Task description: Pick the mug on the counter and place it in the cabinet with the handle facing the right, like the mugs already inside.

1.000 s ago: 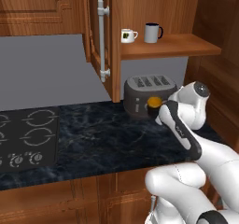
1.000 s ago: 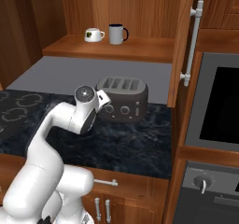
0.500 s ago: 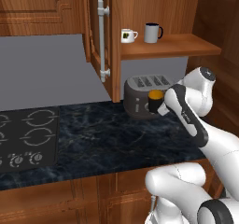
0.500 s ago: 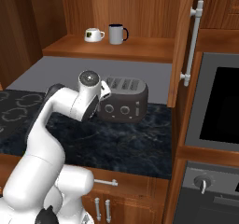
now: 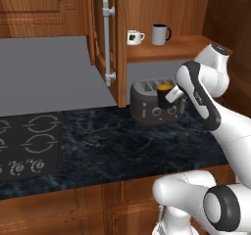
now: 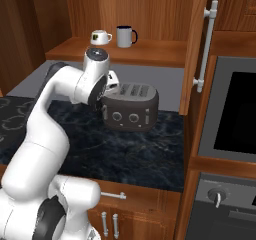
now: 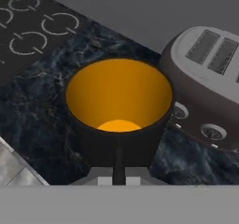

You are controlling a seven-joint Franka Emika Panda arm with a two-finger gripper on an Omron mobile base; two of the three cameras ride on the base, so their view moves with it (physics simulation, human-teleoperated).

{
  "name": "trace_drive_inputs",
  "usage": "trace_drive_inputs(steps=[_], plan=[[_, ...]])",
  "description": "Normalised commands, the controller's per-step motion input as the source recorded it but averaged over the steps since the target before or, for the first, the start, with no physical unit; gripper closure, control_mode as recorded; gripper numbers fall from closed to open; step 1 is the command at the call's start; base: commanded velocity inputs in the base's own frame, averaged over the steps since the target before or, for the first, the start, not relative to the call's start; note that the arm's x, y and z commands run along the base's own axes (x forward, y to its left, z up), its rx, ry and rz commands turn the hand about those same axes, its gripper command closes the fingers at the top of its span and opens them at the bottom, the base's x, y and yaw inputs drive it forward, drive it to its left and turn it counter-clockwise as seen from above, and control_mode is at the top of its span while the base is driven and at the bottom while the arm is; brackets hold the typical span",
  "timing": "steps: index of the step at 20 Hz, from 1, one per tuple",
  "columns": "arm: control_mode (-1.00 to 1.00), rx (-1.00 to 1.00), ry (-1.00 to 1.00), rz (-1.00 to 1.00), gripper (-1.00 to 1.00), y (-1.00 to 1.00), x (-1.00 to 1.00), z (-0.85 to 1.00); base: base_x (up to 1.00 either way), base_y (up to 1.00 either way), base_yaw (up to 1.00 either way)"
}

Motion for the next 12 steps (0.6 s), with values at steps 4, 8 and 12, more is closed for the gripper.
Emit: trace_drive_inputs(steps=[4, 8, 12], plan=[[-1.0, 0.12, 0.19, -0.07, 1.0, -0.03, 0.0, 0.48, 0.0, 0.0, 0.0], [-1.0, 0.02, -0.12, 0.0, 1.0, -0.03, -0.11, 0.15, 0.0, 0.0, 0.0], [-1.0, -0.05, -0.33, 0.06, 1.0, -0.03, -0.34, 0.0, 0.0, 0.0, 0.0]])
